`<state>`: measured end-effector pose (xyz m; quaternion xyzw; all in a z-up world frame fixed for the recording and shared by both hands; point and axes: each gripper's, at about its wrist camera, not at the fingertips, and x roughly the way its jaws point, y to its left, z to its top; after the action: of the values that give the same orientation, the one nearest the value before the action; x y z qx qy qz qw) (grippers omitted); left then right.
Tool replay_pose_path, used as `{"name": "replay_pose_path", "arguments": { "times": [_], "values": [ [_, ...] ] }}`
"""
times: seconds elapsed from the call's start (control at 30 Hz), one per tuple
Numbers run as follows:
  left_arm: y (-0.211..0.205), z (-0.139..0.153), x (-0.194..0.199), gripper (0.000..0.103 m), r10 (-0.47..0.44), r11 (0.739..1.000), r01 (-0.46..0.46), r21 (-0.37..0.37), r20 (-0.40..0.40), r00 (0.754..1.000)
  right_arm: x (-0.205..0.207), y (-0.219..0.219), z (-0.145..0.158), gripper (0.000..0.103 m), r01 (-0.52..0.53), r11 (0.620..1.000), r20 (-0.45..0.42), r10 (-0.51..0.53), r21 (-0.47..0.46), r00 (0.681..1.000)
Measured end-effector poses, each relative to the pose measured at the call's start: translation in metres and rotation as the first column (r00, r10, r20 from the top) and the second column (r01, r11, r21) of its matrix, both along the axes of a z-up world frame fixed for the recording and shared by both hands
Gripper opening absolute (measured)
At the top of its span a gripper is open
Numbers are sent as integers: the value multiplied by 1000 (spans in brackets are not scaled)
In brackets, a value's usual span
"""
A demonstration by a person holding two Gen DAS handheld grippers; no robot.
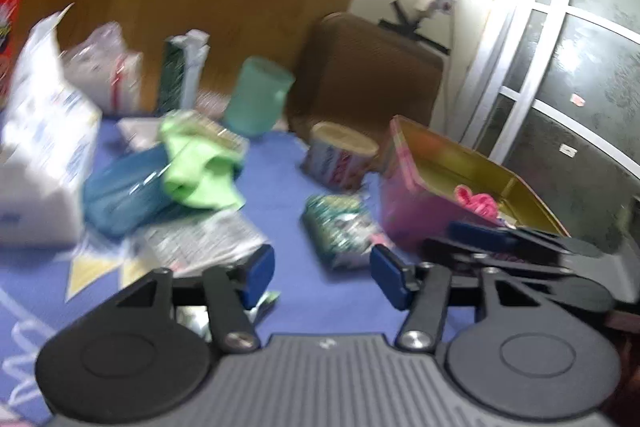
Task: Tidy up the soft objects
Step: 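Grasp the green patterned card box with the left tool and place it in the tin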
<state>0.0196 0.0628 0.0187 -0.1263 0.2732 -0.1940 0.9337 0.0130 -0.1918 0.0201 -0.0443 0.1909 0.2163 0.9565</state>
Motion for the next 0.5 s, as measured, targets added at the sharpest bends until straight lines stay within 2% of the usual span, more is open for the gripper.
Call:
{"name": "replay_pose_path", "arguments": {
  "times": [0.03, 0.1, 0.17, 0.2, 0.23, 0.27, 0.33, 0.4, 0.5],
  "values": [
    [4, -2, -2, 48, 3, 1000, -3, -6, -6, 1000, 10, 9, -3, 48, -20, 1000, -43, 20, -13, 999],
    [9, -6, -5, 48, 12, 1000, -12, -11, -9, 1000, 24, 25, -6, 57, -40, 999, -100, 39, -12, 994],
    [13, -9, -3, 48, 28, 999, -29, -25, -30, 999, 38, 41, -8, 86, -46, 998, -120, 41, -43, 992],
    [15, -9, -1, 48, 30, 999, -31, -42, -39, 999, 42, 48, -11, 88, -40, 997, -121, 33, -59, 992],
    [18, -8, 1, 47, 26, 997, -29, -65, -46, 999, 48, 54, -13, 88, -33, 997, -118, 25, -72, 993],
    [20, -8, 0, 48, 24, 997, -28, -77, -47, 999, 54, 61, -16, 82, -30, 995, -125, 18, -99, 992],
    [20, -5, 4, 48, 16, 995, -21, -94, -51, 999, 65, 66, -23, 60, -45, 991, -183, 21, -125, 983],
    [18, -3, 7, 48, -2, 993, -5, -115, -64, 998, 62, 55, -21, 60, -47, 997, -214, 33, -59, 976],
    [8, -3, 14, 50, -44, 991, 30, -133, -98, 994, 34, 49, -20, 60, -84, 994, -192, 70, -66, 979]
  ]
}}
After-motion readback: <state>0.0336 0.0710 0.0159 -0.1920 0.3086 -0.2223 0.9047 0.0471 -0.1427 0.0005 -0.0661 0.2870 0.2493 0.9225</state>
